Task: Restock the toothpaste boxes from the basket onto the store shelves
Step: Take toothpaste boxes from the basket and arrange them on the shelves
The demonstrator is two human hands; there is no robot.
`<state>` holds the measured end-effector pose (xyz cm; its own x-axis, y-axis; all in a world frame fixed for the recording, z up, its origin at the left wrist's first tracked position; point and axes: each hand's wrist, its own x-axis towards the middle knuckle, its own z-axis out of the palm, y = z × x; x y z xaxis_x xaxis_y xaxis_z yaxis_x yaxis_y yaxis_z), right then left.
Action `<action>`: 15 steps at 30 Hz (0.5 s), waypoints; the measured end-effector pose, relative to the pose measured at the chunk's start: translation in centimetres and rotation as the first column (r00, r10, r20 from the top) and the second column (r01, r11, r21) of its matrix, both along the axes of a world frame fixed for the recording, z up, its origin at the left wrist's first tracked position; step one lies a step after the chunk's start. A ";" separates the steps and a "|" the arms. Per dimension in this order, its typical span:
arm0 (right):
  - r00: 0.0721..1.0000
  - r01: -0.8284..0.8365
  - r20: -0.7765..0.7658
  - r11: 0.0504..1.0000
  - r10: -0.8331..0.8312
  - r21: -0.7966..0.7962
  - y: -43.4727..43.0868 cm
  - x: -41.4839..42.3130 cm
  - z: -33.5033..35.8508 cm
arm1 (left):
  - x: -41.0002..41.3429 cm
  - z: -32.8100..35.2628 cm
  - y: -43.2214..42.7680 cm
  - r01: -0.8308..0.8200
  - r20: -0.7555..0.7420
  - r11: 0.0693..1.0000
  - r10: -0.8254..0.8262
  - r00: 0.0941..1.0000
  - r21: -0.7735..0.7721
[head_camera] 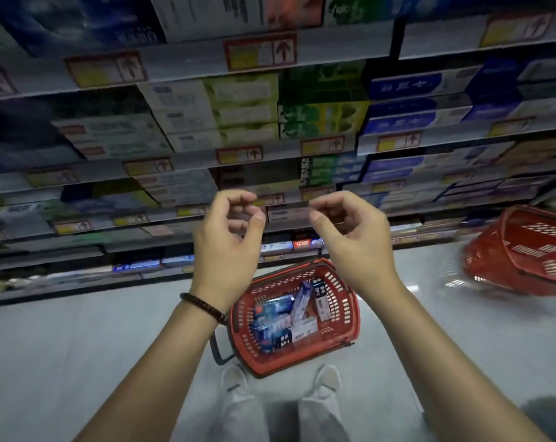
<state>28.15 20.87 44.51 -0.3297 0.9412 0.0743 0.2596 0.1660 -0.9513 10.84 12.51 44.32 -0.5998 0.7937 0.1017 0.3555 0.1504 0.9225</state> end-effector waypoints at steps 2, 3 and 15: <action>1.000 0.002 0.008 0.999 -0.002 -0.033 -0.2 -0.2 -2.8 | -0.4 -2.9 -0.3 0.001 0.008 0.999 -0.001 1.000 -0.035; 1.000 0.006 0.017 0.998 -0.005 -0.057 -0.3 -0.3 -4.3 | -0.5 -4.4 -0.4 -0.004 0.017 0.998 0.005 1.000 -0.060; 0.998 0.058 0.032 0.957 -0.051 -0.284 -1.8 0.4 -21.5 | 0.1 -21.8 -2.2 0.025 0.047 0.955 -0.012 0.999 -0.296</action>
<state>28.52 19.04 22.96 -0.2756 0.9389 -0.2064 0.2843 -0.1255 -0.9505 10.97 10.33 22.50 -0.5834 0.7950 -0.1663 0.3209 0.4137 0.8520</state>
